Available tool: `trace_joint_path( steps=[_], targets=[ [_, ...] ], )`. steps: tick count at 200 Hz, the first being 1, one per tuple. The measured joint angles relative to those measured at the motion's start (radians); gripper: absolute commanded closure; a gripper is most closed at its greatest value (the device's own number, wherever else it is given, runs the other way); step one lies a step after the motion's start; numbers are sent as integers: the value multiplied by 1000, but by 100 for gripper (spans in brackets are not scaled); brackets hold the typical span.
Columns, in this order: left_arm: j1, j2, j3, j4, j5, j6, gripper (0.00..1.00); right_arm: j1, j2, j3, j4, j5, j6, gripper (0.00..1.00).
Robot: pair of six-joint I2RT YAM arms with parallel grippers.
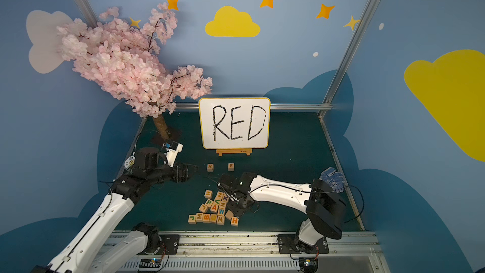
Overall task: Assemble the uppercase word "red" with letter blocks
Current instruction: Pick up the letter block from the center of the board.
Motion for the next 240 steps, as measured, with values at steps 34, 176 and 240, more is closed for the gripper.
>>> trace_joint_path(
  steps=[34, 176, 240],
  targets=[
    [0, -49, -10, -50, 54, -8, 17, 0, 50, 0, 6, 14, -1, 46],
    [-13, 26, -14, -105, 167, -3, 18, -8, 117, 2, 17, 46, -2, 50],
    [-13, 26, -14, -107, 166, 3, 18, -21, 166, 19, 29, 46, -10, 57]
  ],
)
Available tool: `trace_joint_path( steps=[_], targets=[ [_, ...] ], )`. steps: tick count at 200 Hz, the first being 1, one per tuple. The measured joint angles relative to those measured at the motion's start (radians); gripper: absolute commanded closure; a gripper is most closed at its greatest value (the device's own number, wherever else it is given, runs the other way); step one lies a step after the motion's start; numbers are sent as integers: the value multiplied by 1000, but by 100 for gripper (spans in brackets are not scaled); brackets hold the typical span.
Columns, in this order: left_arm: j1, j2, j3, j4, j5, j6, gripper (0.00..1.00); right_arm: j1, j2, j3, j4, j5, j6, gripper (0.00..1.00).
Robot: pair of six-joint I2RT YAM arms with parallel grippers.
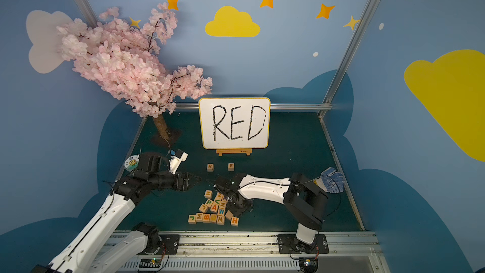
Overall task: Assemble the uppercase word "red" with letter blocks
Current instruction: Pick up the letter block from the center of the board, then place the letter block at the center of the board.
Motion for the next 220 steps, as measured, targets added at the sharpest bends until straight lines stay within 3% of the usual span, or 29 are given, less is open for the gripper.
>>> trace_joint_path(
  steps=[57, 158, 220],
  targets=[
    [0, 18, 0, -1, 0, 3, 18, -17, 5, 10, 3, 5, 0, 79],
    [0, 74, 9, 21, -29, 6, 19, -151, -175, 10, -51, 51, -55, 82],
    [-2, 190, 96, 90, -18, 29, 19, -267, -159, 61, -55, 99, -186, 85]
  ],
)
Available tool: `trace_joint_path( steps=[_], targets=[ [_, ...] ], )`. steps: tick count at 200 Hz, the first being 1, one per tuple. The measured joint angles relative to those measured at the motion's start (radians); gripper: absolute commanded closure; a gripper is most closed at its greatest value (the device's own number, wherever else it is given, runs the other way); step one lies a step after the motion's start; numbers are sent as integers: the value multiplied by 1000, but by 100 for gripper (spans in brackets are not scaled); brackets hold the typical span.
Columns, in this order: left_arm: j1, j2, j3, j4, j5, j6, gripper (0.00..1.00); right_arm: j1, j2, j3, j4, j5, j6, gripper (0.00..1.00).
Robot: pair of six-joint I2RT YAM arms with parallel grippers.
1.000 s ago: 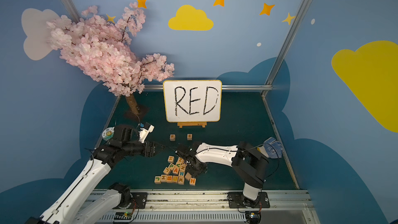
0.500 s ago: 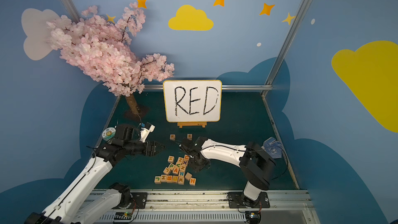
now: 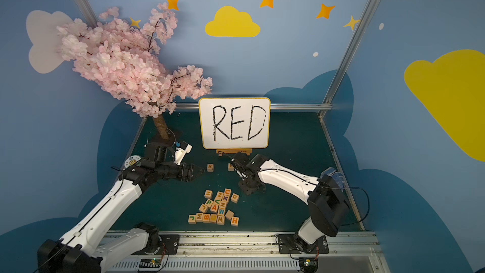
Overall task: Assemble the uppercase word "red" with letter blocks
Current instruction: Place the letter block at the center of the board.
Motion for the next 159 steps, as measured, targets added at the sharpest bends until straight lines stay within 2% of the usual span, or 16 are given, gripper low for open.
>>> trace_joint_path(
  steps=[41, 100, 123, 159],
  targets=[
    [0, 69, 13, 24, -1, 19, 19, -58, 96, 48, 61, 31, -90, 85],
    [0, 55, 13, 25, -18, 34, 19, -114, 219, 56, 133, 23, -161, 79],
    [0, 56, 13, 25, -18, 41, 19, -115, 246, 56, 154, 20, -173, 76],
    [0, 57, 13, 25, -19, 44, 19, -115, 251, 57, 163, 19, -179, 64]
  ],
)
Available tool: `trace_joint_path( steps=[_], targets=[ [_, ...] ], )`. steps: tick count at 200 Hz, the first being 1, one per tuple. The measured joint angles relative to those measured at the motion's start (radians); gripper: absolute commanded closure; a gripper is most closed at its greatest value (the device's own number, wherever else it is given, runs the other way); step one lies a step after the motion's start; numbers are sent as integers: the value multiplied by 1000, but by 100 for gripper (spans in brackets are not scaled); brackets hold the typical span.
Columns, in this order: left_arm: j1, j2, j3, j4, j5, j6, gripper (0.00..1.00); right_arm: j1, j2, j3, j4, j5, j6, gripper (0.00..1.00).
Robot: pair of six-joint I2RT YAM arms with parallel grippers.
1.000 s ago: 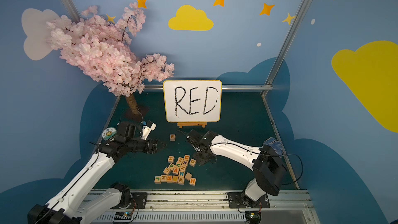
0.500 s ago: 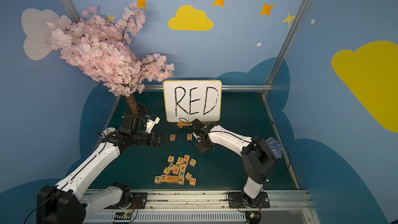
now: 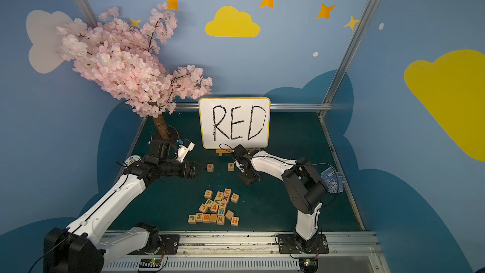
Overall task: Assemble the uppercase word "red" with letter blocks
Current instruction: Place the letter block at the center of the board.
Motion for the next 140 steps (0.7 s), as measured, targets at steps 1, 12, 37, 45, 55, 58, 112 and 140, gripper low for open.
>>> trace_joint_path(
  steps=[1, 12, 37, 45, 55, 58, 112, 140],
  targets=[
    [0, 0, 0, 0, 0, 0, 19, 0, 0, 0, 0, 0, 0, 64],
    [0, 0, 0, 0, 0, 0, 19, 0, 0, 0, 0, 1, 0, 60],
    [0, 0, 0, 0, 0, 0, 19, 0, 0, 0, 2, 6, 6, 55],
    [0, 0, 0, 0, 0, 0, 19, 0, -2, 0, 0, 6, 9, 54],
    [0, -1, 0, 0, 0, 0, 19, 0, -8, 0, -4, 5, 15, 52],
    [0, -2, 0, 0, 0, 0, 19, 1, -11, 0, -5, 5, 18, 52],
    [0, -40, 0, 0, -1, 1, 19, 19, -196, 47, -64, 17, 246, 52],
    [0, -43, 0, 0, 0, 1, 19, 27, -290, 27, -50, 31, 505, 52]
  ],
)
